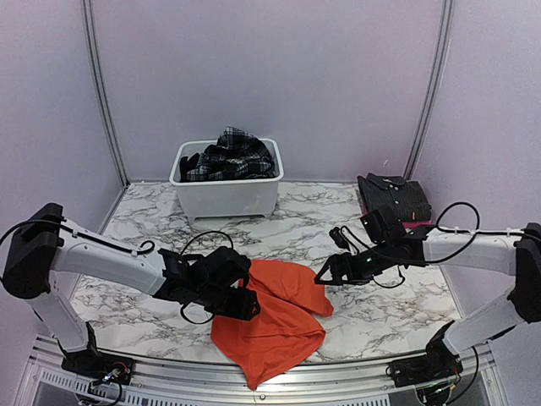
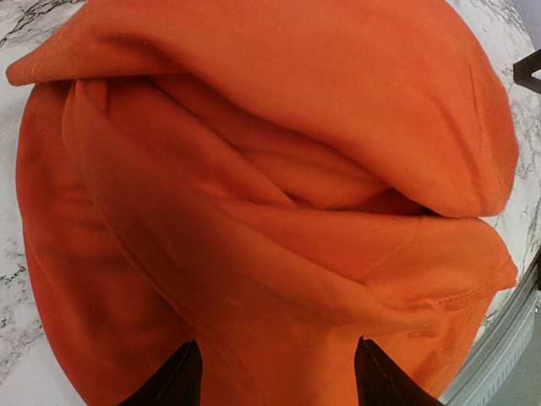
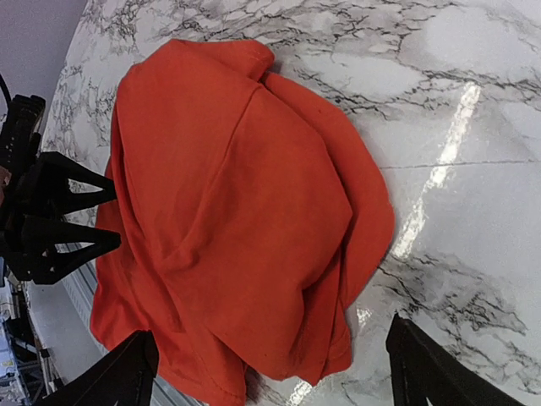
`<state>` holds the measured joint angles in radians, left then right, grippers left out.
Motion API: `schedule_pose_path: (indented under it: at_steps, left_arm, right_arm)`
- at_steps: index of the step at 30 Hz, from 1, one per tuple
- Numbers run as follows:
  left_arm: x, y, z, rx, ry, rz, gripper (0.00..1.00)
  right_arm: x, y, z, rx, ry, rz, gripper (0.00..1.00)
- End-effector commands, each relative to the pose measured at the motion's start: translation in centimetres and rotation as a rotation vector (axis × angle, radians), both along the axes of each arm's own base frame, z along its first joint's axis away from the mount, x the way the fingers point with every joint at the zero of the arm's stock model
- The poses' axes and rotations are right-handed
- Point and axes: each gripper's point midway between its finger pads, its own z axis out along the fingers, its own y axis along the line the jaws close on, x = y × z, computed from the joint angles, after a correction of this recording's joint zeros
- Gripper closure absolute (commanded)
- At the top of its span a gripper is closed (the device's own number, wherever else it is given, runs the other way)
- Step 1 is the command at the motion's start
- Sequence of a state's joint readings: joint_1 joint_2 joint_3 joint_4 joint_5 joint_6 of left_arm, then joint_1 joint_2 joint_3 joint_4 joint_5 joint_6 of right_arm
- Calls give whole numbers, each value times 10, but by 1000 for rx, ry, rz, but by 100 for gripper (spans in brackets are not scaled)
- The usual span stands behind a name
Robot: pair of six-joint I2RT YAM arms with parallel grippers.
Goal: Fold and stack the mixed laundry pile
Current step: Flatten out the crumpled T-shirt at the center of the board.
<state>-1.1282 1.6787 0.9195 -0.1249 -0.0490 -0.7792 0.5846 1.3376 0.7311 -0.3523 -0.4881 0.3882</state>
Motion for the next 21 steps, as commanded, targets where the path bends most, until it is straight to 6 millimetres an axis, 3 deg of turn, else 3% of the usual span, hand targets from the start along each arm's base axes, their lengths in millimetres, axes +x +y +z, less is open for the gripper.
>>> schedule_pose_path:
  at_steps: [1, 3, 8, 11, 14, 18, 21]
  left_arm:
    - [14, -3, -1, 0, 2, 44, 37]
    - [16, -4, -3, 9, 6, 38, 44]
    - [19, 0, 0, 25, 1, 13, 79]
    - [25, 17, 3, 32, 5, 36, 100]
    - [37, 39, 16, 16, -13, 77, 100]
    - [52, 67, 34, 17, -55, 118, 100]
    - [50, 65, 44, -16, -52, 65, 100]
  right_arm:
    - [21, 21, 4, -14, -54, 23, 9]
    - [20, 27, -5, -57, -47, 42, 9]
    - [17, 34, -29, -134, -7, 45, 12]
    - [21, 32, -37, -156, 8, 8, 25]
    - [23, 29, -35, -173, 5, -7, 48]
    - [25, 23, -11, -155, -45, -42, 96]
    - [25, 14, 5, -144, -75, -80, 100]
